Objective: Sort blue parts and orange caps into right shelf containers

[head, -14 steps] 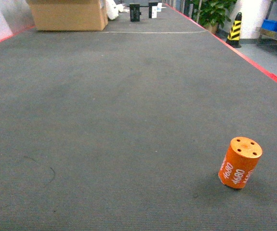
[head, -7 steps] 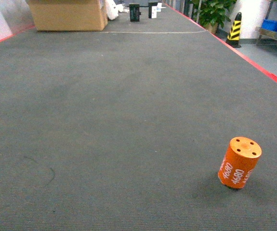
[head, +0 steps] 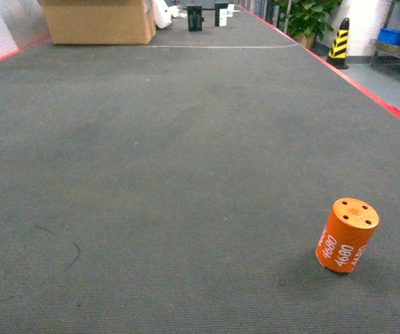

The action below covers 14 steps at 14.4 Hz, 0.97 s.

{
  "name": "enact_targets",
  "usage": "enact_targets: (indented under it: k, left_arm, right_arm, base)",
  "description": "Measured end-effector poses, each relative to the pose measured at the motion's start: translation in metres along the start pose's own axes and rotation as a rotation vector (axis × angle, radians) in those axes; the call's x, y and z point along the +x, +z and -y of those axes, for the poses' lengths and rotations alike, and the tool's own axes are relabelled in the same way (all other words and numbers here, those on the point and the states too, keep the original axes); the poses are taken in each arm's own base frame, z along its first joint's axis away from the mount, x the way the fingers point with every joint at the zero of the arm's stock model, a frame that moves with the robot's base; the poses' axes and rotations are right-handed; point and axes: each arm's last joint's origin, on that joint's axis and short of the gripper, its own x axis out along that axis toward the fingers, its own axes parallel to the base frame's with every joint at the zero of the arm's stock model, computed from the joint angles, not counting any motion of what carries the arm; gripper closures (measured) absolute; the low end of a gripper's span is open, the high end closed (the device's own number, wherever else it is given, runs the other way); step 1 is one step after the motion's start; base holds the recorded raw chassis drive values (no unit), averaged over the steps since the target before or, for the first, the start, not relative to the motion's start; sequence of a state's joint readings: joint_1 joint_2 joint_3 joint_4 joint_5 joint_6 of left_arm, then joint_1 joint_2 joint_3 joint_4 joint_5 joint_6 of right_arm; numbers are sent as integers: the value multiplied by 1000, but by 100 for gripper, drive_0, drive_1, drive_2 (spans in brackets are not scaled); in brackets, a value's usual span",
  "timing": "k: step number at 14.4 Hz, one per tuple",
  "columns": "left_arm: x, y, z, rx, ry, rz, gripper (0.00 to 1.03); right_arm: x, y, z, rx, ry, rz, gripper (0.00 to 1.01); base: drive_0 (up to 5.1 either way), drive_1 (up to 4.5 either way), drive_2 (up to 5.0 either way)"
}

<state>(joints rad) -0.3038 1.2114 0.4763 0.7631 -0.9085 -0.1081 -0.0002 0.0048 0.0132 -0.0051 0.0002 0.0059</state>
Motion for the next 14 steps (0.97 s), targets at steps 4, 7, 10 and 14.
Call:
enact_targets:
  k: [4, 7, 10, 14]
  left_arm:
    - [0, 0, 0, 0, 0, 0, 58]
    - [0, 0, 0, 0, 0, 0, 58]
    - [0, 0, 0, 0, 0, 0, 58]
    - [0, 0, 0, 0, 0, 0, 58]
  right_arm:
    - [0, 0, 0, 0, 0, 0, 3]
    - [0, 0, 0, 0, 0, 0, 3]
    - [0, 0, 0, 0, 0, 0, 3]
    - [0, 0, 0, 0, 0, 0, 3]
  base:
    - [0, 0, 0]
    - [0, 0, 0]
    - [0, 0, 0]
    - [0, 0, 0]
